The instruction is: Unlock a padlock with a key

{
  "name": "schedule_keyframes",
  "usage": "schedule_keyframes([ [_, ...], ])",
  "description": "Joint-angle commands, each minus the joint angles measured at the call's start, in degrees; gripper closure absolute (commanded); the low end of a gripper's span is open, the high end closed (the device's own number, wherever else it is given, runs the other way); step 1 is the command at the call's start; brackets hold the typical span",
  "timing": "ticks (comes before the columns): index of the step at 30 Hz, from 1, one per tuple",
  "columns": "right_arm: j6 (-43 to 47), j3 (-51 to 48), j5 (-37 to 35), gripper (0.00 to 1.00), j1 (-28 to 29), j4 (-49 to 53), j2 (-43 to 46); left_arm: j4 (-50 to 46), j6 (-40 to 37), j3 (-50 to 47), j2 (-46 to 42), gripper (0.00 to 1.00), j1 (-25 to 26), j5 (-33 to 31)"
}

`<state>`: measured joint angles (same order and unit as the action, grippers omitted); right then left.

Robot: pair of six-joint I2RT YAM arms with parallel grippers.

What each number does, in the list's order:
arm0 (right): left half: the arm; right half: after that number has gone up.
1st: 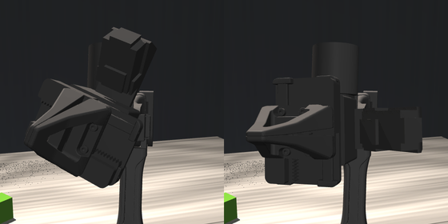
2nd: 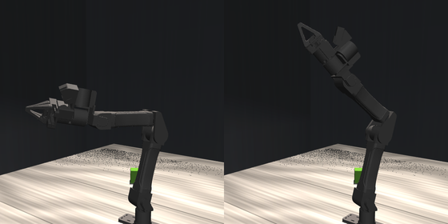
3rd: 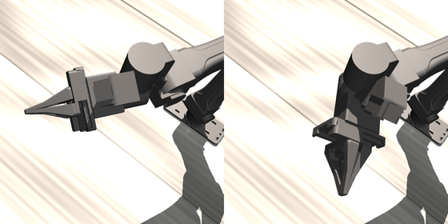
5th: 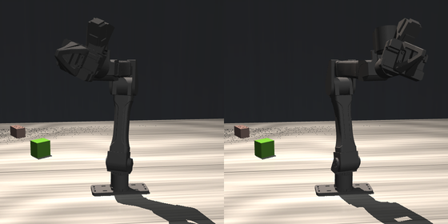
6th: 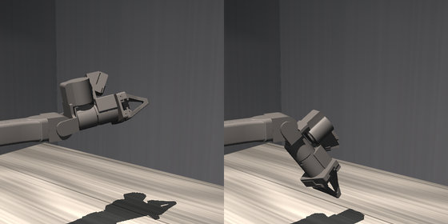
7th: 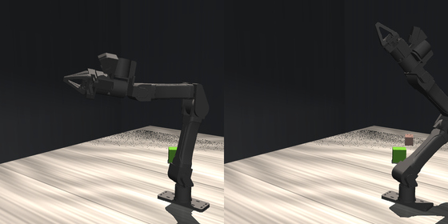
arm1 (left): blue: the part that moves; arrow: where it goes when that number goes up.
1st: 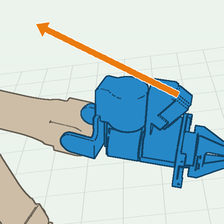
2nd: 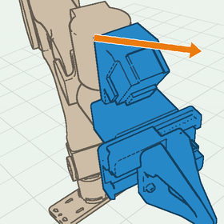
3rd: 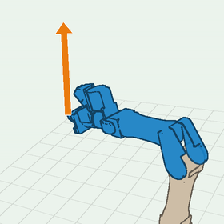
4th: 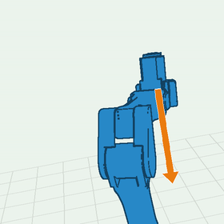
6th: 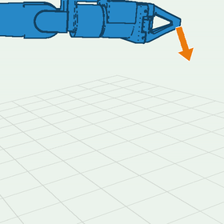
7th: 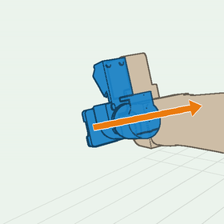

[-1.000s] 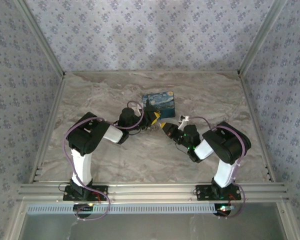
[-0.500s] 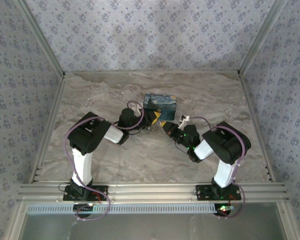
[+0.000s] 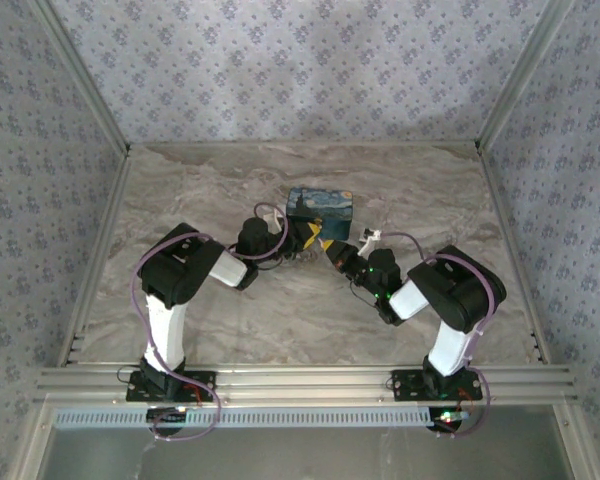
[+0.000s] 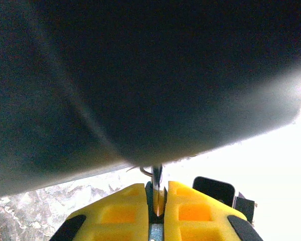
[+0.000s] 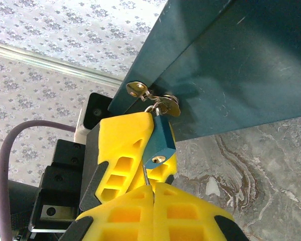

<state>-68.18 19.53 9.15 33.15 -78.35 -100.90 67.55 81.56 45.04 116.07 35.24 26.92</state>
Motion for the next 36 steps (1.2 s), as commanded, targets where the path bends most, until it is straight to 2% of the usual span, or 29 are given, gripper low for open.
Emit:
schedule_keyframes([
  [1, -0.6, -0.5, -1.6, 1.0, 0.5, -1.7, -0.1, 4.7, 0.3, 0.0, 0.4, 1.0, 0.2, -0.9],
  [36, -1.5, 1.0, -2.4, 1.0, -0.2, -1.7, -2.0, 7.9, 1.9, 0.0, 2.5, 1.0, 1.4, -1.4],
])
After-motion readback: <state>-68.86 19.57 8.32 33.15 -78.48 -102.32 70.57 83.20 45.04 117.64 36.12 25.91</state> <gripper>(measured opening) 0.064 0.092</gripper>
